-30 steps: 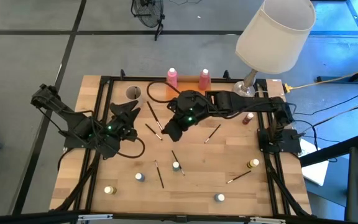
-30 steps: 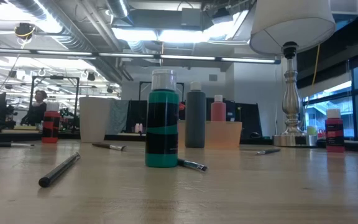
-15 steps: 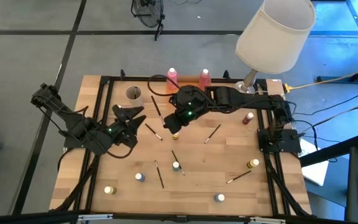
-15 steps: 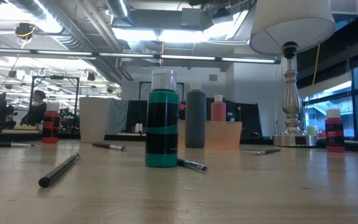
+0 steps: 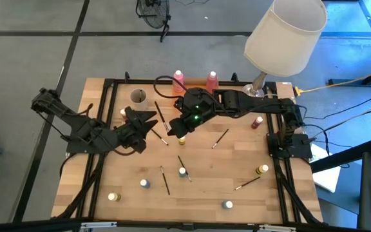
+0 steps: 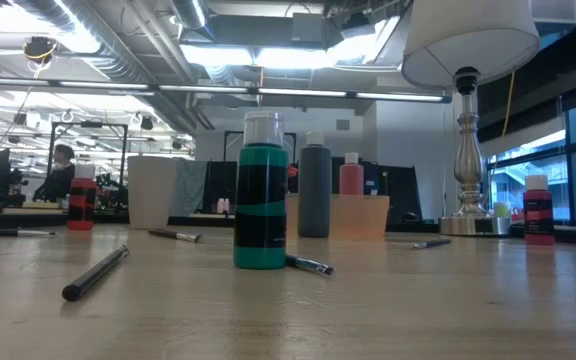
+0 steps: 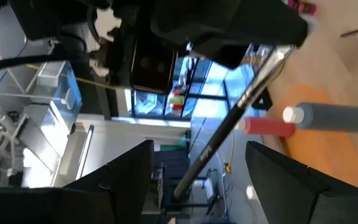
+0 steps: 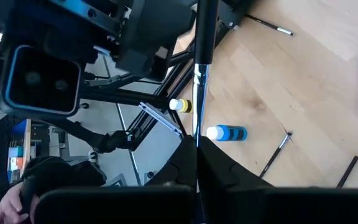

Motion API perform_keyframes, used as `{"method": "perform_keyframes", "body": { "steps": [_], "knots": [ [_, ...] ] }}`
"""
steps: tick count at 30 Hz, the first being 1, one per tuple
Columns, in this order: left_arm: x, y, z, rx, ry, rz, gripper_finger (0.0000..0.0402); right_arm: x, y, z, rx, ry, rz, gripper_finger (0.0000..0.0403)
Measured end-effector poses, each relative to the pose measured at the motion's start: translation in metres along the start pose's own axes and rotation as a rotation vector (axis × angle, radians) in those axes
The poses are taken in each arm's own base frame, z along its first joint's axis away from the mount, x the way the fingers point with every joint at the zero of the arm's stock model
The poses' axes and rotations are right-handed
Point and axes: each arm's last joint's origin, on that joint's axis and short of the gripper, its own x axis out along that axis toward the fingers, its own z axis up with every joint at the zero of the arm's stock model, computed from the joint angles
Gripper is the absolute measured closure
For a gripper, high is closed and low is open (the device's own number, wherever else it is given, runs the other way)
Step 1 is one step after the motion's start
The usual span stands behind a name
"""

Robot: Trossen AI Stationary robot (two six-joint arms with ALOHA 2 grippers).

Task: Pick & Place Paint Supplies
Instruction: Put the silver paint brush into the white cup

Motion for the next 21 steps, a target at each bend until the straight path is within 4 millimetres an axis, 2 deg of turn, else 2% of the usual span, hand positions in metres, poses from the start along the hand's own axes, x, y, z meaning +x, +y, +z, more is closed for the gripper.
{"method": "perform_keyframes", "body": {
  "steps": [6,21],
  "knots": [
    [0.009,0.001,-0.002,-0.026,-0.066,-0.041,0.0151,0.0,0.0,0.0,0.0,0.0,0.0,0.0403],
    [0.027,-0.001,-0.008,-0.014,-0.041,-0.065,0.0151,0.0,0.001,-0.002,-0.004,0.027,0.016,0.0403]
  ]
}}
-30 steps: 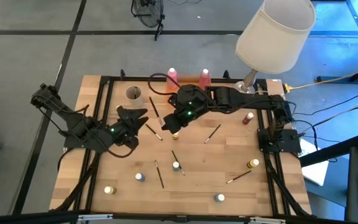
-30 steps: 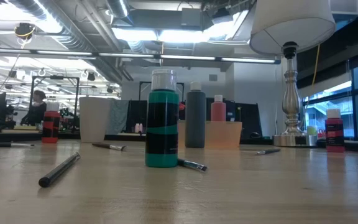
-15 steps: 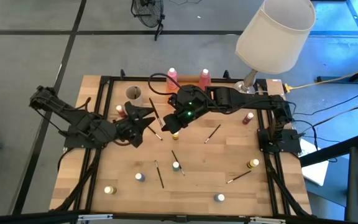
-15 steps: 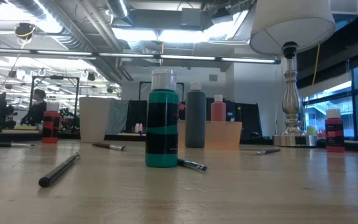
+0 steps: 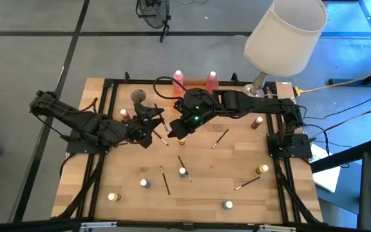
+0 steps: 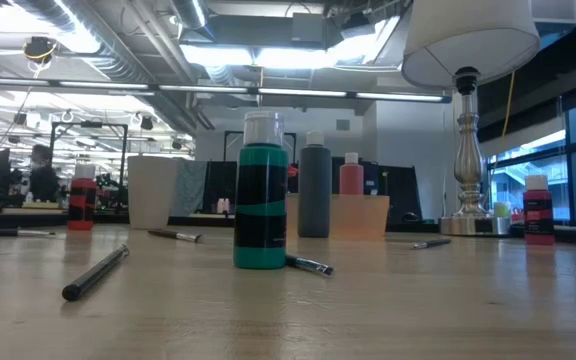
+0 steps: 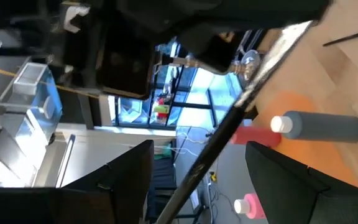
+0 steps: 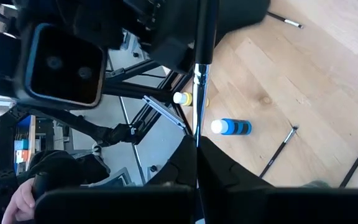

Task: Pick & Place Paint Supplies
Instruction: Put the silver paint brush into the white cup

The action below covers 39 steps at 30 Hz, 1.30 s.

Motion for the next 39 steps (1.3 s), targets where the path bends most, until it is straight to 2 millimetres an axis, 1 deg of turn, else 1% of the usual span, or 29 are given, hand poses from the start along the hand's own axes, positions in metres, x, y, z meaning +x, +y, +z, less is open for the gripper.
{"method": "perform_keyframes", "body": {
  "steps": [10,14,17,21,32,34,35,39],
  "knots": [
    [0.007,-0.009,0.006,0.04,0.015,-0.024,0.0151,0.0,0.0,0.0,-0.021,0.003,-0.003,0.0403],
    [0.01,-0.014,0.009,0.057,0.036,-0.027,0.0164,0.0,-0.001,0.0,-0.027,0.006,-0.006,0.0403],
    [0.012,-0.016,0.01,0.068,0.063,-0.021,0.0185,0.0,-0.001,-0.001,-0.029,0.007,-0.008,0.0403],
    [0.014,-0.018,0.01,0.078,0.096,-0.011,0.0224,0.0,-0.001,0.0,-0.029,0.006,-0.009,0.0403],
    [0.011,-0.018,0.012,0.123,0.1,-0.002,0.0348,0.0,-0.002,-0.001,-0.026,0.01,-0.016,0.0403],
    [0.009,-0.019,0.013,0.162,0.102,-0.006,0.0375,0.0,-0.002,-0.001,-0.027,0.011,-0.015,0.0403],
    [0.009,-0.02,0.013,0.177,0.107,-0.006,0.0383,-0.001,-0.002,-0.001,-0.027,0.011,-0.015,0.0403],
    [0.008,-0.021,0.013,0.187,0.111,-0.004,0.0384,-0.001,-0.002,-0.001,-0.044,0.001,-0.021,0.0403]
  ]
}}
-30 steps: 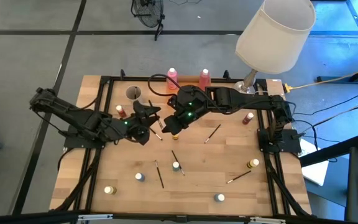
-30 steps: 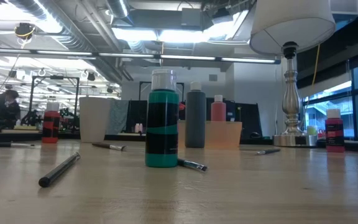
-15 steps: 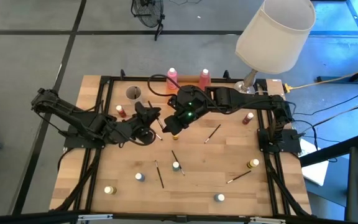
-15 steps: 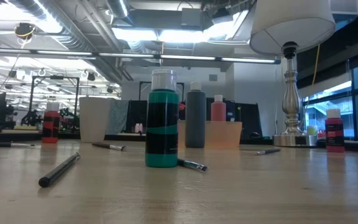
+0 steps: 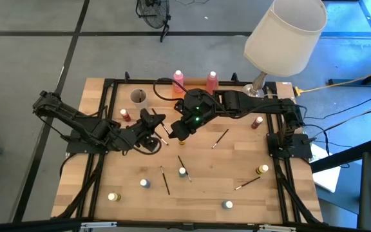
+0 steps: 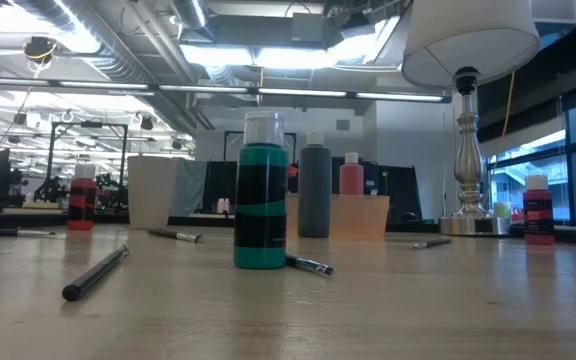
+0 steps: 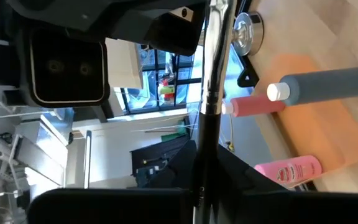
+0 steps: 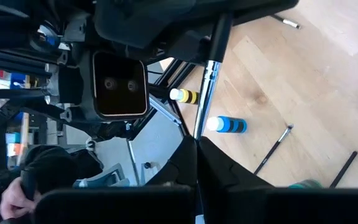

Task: Pick & Place Paint Supplies
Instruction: Put the silver paint brush into the white cup

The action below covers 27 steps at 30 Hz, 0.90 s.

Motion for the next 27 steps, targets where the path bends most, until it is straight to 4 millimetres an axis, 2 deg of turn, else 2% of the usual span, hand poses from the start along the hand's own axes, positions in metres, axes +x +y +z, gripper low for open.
{"method": "perform_keyframes", "body": {
  "steps": [4,8,21,27],
  "knots": [
    [0.0,0.0,0.0,-0.001,0.005,0.001,0.0384,0.0,0.0,0.0,-0.018,-0.014,-0.007,0.0394],
    [0.0,0.0,-0.001,-0.006,0.006,0.001,0.0384,0.0,0.0,0.001,-0.042,-0.022,-0.008,0.0363],
    [-0.002,-0.007,-0.006,-0.086,0.018,-0.051,0.0384,0.001,0.001,-0.001,-0.088,-0.031,-0.022,0.0176],
    [-0.006,-0.014,-0.016,-0.151,0.045,-0.11,0.0384,0.002,0.002,-0.002,-0.096,-0.089,-0.067,0.0117]
  ]
}}
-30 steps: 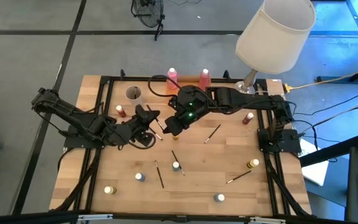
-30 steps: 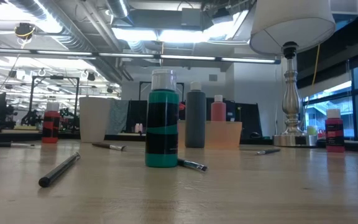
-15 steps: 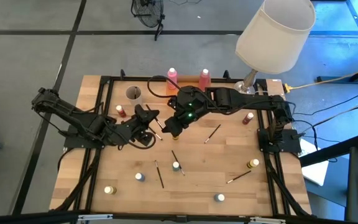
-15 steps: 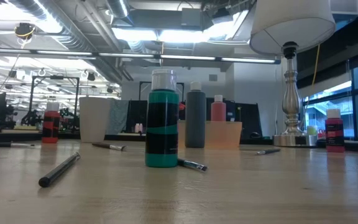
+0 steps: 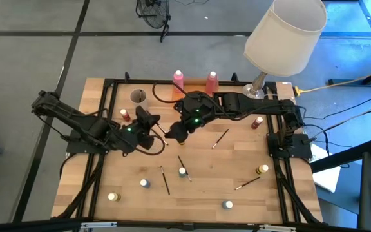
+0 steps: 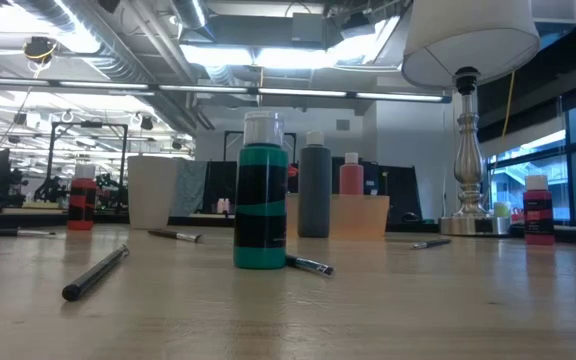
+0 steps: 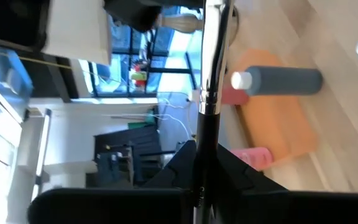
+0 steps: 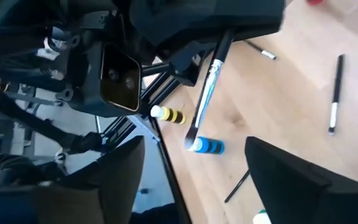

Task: Pick & Place Paint Supplies
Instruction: Put the silver paint brush into the white cup

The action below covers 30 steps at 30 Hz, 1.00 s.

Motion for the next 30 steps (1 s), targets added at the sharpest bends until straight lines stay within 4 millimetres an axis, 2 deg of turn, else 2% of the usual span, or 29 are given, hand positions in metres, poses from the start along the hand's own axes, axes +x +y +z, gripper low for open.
{"method": "perform_keyframes", "body": {
  "steps": [5,11,16,21,27,30],
  "knots": [
    [-0.006,0.0,-0.013,-0.071,0.02,-0.038,0.0384,0.0,-0.001,0.001,-0.023,-0.044,-0.037,0.0093],
    [-0.02,0.006,-0.033,-0.346,-0.035,-0.126,0.0384,0.0,-0.003,0.003,-0.043,-0.109,-0.096,0.0085],
    [-0.036,0.013,-0.056,-0.469,-0.05,-0.146,0.0384,-0.001,-0.004,0.005,-0.078,-0.158,-0.143,0.0084],
    [-0.052,0.025,-0.082,-0.708,-0.105,-0.176,0.0384,-0.001,-0.004,0.004,-0.13,-0.168,-0.161,0.0084],
    [-0.068,0.038,-0.113,-0.945,-0.17,-0.162,0.0385,0.001,0.001,-0.001,-0.264,-0.149,-0.162,0.0084],
    [-0.075,0.044,-0.128,-1.062,-0.203,-0.147,0.0384,0.001,0.005,-0.002,-0.411,-0.15,-0.153,0.0084]
  ]
}}
